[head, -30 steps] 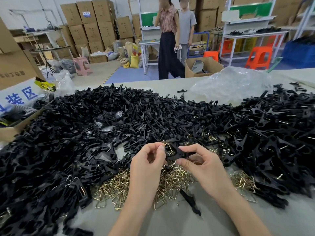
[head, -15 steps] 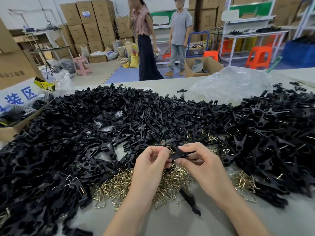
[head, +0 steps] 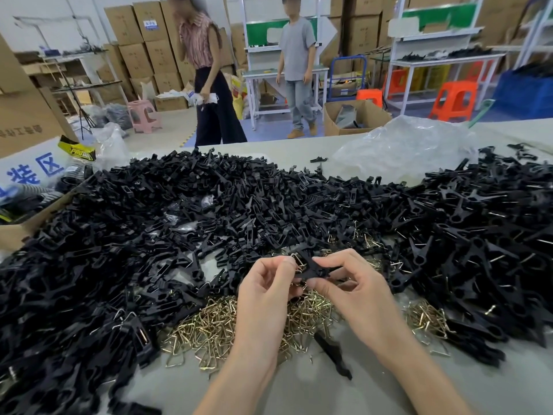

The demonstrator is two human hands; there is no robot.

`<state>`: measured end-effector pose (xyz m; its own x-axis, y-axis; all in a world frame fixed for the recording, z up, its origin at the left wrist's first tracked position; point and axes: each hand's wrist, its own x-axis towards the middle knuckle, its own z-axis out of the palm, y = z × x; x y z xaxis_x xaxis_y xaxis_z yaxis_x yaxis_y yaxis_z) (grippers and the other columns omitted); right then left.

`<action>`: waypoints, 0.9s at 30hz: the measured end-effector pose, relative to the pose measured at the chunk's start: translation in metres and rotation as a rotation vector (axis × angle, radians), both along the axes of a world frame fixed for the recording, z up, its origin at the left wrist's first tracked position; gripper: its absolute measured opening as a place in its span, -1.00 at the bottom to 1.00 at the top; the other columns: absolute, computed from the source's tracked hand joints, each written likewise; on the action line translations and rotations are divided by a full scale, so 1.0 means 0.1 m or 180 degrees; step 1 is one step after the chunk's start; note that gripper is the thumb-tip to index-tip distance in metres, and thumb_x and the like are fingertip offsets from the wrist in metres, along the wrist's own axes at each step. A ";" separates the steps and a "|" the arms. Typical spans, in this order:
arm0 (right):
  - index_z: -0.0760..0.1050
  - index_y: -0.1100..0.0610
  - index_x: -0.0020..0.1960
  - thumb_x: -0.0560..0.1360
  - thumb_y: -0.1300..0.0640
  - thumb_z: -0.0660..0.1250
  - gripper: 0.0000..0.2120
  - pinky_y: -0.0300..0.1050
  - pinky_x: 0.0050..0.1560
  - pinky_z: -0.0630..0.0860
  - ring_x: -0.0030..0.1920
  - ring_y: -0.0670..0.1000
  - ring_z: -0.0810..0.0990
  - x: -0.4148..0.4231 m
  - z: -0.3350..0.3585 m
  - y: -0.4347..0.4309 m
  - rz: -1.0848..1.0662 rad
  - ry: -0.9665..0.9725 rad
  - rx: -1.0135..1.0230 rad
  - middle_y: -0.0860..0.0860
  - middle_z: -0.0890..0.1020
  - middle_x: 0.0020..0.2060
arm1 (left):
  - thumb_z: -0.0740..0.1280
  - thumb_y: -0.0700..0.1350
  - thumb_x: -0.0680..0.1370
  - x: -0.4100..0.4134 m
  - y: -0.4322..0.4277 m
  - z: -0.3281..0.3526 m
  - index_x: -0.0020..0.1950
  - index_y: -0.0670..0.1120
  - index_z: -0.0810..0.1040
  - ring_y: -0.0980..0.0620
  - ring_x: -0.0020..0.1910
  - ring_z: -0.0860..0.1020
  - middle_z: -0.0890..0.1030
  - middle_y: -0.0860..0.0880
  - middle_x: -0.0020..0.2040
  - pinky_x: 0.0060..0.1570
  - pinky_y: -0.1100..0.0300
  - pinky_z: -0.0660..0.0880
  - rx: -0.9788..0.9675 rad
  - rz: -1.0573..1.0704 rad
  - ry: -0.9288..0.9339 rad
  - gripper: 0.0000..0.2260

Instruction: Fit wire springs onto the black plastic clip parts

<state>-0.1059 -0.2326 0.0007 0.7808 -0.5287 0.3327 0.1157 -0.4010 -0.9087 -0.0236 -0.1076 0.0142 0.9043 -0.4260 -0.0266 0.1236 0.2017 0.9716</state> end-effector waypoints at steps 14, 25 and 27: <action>0.61 -0.30 0.05 0.46 0.13 0.53 -0.66 -0.39 -0.15 0.47 -0.05 -0.17 0.62 0.01 -0.02 -0.03 -0.0018 0.0035 -0.0080 -0.24 0.63 0.05 | 0.35 -0.17 0.61 0.00 0.01 0.08 0.02 -0.26 0.60 0.03 -0.12 0.62 0.68 -0.15 -0.04 -0.14 0.19 0.59 -0.0286 -0.0663 0.0583 -0.86; 0.72 -0.20 0.02 0.40 0.16 0.42 -0.69 -0.17 0.21 0.55 0.22 -0.06 0.62 0.01 0.02 0.03 0.0859 -0.0265 0.0712 -0.17 0.63 0.15 | 0.42 -0.06 0.35 0.07 0.17 0.20 0.24 -0.21 0.44 -0.04 -0.24 0.57 0.58 -0.08 -0.16 -0.24 0.02 0.57 -0.0055 -0.2071 0.0911 -0.49; 0.72 -0.24 0.02 0.42 0.18 0.42 -0.66 -0.14 0.24 0.54 0.26 -0.08 0.60 0.01 0.04 0.06 0.1020 -0.0172 0.0695 -0.21 0.61 0.20 | 0.40 -0.01 0.34 0.06 0.17 0.20 0.26 -0.20 0.45 -0.04 -0.24 0.57 0.57 -0.07 -0.19 -0.24 0.03 0.57 0.0028 -0.2143 0.0883 -0.46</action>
<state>-0.1053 -0.2270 0.0044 0.9023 -0.3239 0.2844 0.2535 -0.1347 -0.9579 -0.0181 -0.0907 0.0342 0.4057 -0.8865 -0.2227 0.4601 -0.0125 0.8878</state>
